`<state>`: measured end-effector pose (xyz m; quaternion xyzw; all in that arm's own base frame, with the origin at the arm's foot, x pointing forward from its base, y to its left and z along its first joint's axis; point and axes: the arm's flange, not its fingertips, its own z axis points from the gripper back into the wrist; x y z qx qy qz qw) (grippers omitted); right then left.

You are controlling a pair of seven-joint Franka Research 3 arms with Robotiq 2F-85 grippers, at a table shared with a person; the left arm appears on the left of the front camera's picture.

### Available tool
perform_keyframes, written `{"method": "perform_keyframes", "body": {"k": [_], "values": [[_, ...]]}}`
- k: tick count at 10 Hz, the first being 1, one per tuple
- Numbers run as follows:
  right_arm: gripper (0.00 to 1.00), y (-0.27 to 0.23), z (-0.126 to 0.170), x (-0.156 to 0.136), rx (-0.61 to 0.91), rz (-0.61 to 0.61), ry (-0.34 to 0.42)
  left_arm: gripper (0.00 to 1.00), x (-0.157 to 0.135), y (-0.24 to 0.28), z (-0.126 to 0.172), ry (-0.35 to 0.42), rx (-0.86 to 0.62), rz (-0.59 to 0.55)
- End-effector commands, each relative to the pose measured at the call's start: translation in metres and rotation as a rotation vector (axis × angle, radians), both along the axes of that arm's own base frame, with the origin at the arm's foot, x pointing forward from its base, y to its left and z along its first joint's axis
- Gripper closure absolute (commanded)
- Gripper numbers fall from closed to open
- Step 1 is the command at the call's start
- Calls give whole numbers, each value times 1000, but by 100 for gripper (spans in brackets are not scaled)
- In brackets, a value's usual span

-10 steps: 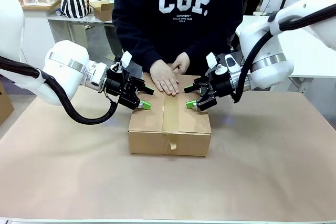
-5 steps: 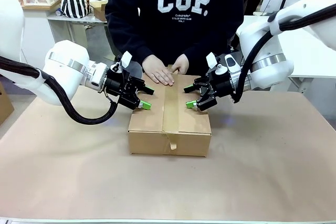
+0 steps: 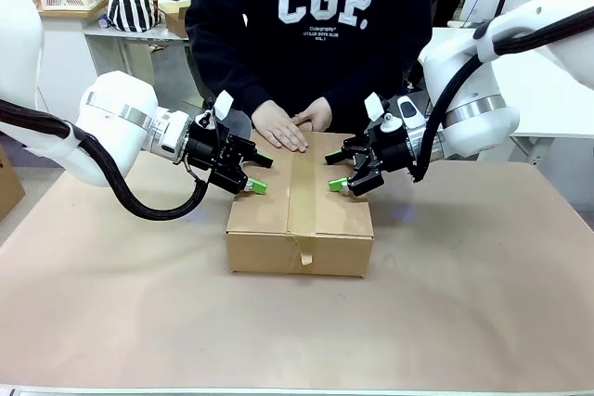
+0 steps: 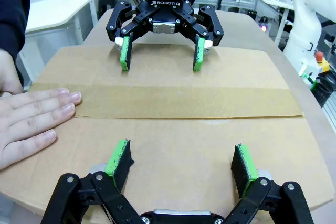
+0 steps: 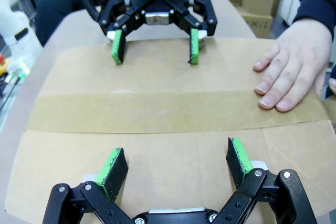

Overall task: Pack the gift set into the box.
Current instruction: Press and hold the closed box until the human finishes sealing it.

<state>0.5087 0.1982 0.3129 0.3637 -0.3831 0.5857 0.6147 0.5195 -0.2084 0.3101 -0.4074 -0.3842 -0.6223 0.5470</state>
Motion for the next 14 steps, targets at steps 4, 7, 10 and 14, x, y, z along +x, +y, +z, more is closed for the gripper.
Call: {"method": "perform_keyframes", "body": {"k": [4,7,10,14], "values": [[0,0,-3,-1,-12,-4,-1,0,-1,0,-3,1,6,2],[0,0,-3,-1,-12,-4,-1,0,-1,0,-3,1,6,2],[0,0,-3,-1,-12,-4,-1,0,-1,0,-3,1,6,2],[0,0,-3,-1,-12,-4,-1,0,-1,0,-3,1,6,2]]}}
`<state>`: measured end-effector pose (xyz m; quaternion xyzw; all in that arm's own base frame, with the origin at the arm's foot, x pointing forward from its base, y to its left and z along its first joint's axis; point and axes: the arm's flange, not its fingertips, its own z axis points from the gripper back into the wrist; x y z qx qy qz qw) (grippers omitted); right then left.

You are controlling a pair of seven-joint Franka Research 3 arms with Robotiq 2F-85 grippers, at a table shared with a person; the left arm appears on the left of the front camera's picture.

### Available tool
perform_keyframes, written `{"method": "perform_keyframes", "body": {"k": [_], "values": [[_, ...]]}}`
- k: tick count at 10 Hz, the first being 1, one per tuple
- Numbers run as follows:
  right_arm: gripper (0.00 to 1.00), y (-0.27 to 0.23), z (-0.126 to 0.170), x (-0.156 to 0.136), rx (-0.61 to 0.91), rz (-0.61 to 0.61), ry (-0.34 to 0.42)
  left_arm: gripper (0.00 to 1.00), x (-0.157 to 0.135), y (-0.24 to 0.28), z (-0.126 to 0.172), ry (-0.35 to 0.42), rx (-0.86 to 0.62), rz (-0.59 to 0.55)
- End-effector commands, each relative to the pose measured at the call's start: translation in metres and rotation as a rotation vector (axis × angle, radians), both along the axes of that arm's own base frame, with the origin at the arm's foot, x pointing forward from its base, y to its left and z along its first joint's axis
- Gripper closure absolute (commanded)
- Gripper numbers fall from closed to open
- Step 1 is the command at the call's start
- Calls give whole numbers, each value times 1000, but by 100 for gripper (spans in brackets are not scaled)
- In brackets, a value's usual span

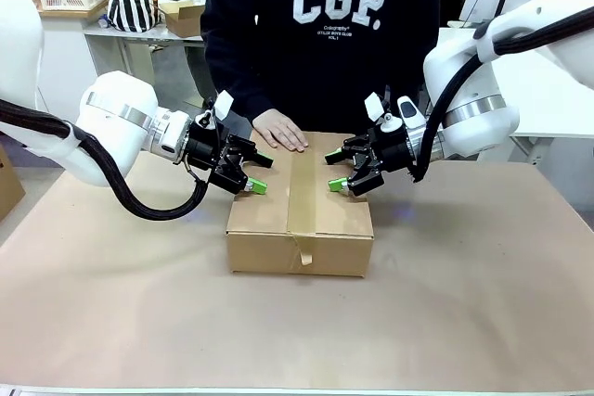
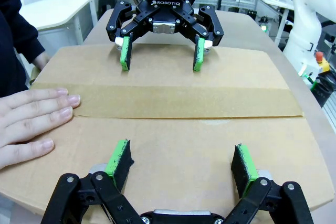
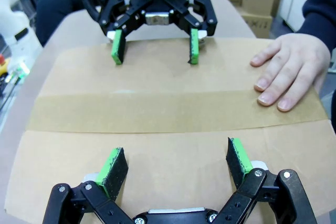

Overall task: Pack the gift set into the box.
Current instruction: Press and hold the closed box until the human finishes sealing it.

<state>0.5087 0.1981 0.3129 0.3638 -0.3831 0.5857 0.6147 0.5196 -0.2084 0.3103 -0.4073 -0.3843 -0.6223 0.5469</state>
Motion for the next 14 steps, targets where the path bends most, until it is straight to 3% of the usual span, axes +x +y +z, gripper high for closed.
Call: {"method": "perform_keyframes", "body": {"k": [1,14], "values": [[0,0,-3,-1,-13,-4,-1,0,-1,0,-3,2,6,2],[0,0,-3,-1,-13,-4,-1,0,-1,0,-3,2,6,2]]}}
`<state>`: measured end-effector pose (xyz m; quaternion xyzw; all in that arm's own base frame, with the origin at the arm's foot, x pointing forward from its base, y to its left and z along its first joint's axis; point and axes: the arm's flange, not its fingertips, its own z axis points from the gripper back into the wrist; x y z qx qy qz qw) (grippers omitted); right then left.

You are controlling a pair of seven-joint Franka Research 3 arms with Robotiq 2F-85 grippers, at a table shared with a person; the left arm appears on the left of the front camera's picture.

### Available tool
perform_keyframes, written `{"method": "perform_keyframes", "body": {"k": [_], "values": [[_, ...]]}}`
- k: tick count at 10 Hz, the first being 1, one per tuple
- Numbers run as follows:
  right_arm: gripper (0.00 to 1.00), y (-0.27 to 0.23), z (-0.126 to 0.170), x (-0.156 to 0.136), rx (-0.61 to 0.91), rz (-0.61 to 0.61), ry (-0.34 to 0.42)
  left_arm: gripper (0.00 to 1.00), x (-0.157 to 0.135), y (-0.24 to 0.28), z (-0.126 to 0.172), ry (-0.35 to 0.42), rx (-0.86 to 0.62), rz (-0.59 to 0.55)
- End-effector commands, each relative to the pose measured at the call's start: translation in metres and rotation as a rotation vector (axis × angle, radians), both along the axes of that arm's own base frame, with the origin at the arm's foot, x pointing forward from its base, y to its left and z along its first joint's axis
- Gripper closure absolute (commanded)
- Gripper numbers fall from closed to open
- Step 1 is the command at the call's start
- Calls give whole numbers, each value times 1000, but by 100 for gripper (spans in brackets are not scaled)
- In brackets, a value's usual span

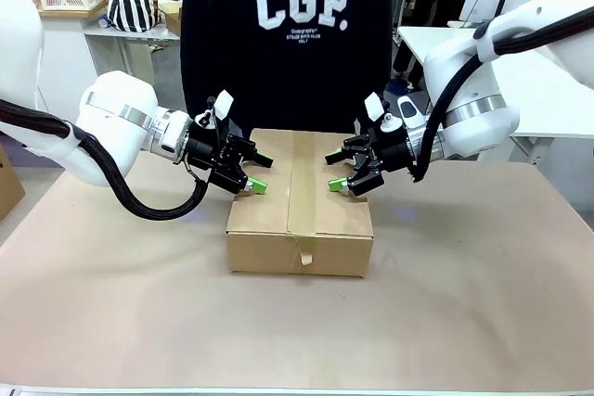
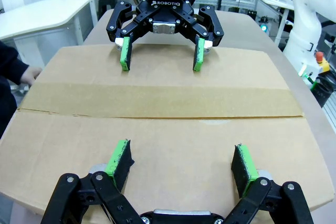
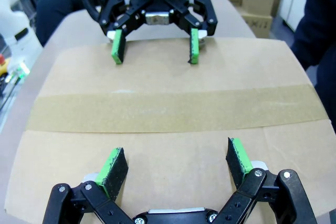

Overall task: Pack the gift set into the box.
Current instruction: Press and hold the closed box until the human finishes sealing it.

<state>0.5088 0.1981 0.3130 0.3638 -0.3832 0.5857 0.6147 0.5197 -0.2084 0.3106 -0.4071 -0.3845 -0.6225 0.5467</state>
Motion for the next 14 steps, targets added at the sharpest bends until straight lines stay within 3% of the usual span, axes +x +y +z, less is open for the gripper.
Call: {"method": "perform_keyframes", "body": {"k": [1,7,8,10,13,14], "values": [[0,0,-3,-1,-13,-4,-1,0,-1,1,-3,2,6,2],[0,0,0,0,0,0,0,0,0,0,0,0,0,0],[0,-4,7,-2,-3,17,64,0,-3,2,8,91,50,3],[0,-23,43,-13,33,-53,308,0,-15,12,39,179,74,0],[0,-62,113,-66,-19,-172,532,0,-58,58,100,377,22,40],[0,-78,130,-88,-4,-255,598,0,-77,78,116,402,18,70]]}}
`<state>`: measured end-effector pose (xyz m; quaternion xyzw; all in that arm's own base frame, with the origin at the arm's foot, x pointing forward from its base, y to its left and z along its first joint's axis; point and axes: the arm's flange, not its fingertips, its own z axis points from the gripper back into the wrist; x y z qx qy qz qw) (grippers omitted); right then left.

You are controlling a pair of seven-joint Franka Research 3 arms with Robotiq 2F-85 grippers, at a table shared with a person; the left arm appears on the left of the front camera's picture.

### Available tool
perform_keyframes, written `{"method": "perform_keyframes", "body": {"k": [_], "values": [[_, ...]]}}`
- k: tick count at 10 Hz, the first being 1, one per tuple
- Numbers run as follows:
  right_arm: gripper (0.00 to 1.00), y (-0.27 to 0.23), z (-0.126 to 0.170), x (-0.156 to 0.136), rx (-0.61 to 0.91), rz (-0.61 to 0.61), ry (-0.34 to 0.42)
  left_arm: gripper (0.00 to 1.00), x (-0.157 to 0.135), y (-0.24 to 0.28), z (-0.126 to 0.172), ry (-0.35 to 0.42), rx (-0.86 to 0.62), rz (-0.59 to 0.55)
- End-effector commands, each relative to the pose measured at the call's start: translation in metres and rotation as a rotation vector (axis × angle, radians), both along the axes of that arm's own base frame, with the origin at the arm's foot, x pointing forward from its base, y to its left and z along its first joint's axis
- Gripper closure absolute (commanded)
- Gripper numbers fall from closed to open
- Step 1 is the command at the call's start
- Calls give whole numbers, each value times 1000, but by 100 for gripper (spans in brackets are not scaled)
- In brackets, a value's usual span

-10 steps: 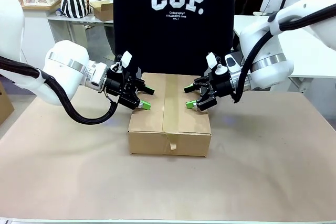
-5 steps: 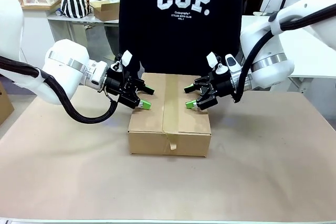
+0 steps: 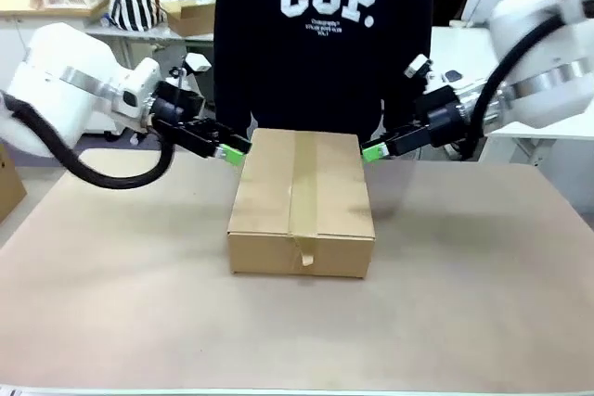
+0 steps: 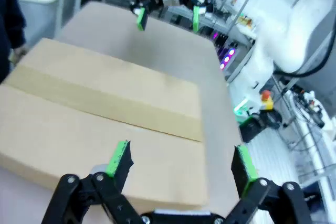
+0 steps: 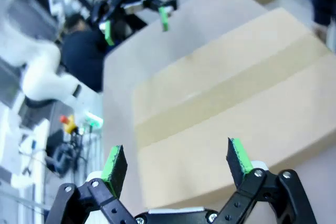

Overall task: Pack the gift set into the box.
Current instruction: Press and hold the closed box until the human finishes sealing it.

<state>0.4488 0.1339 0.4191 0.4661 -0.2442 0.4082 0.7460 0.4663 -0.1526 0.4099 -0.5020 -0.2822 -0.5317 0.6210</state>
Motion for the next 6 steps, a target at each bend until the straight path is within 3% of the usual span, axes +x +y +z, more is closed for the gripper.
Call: {"method": "perform_keyframes", "body": {"k": [1,4,5,6], "values": [[0,-33,35,-48,-39,-138,114,0,-44,43,28,101,24,75],[0,-126,27,-62,133,-369,283,0,-82,120,25,267,55,360],[0,-143,20,-63,190,-409,273,0,-88,143,21,296,-6,461],[0,-150,13,-60,220,-445,243,0,-90,164,20,269,-129,531]]}}
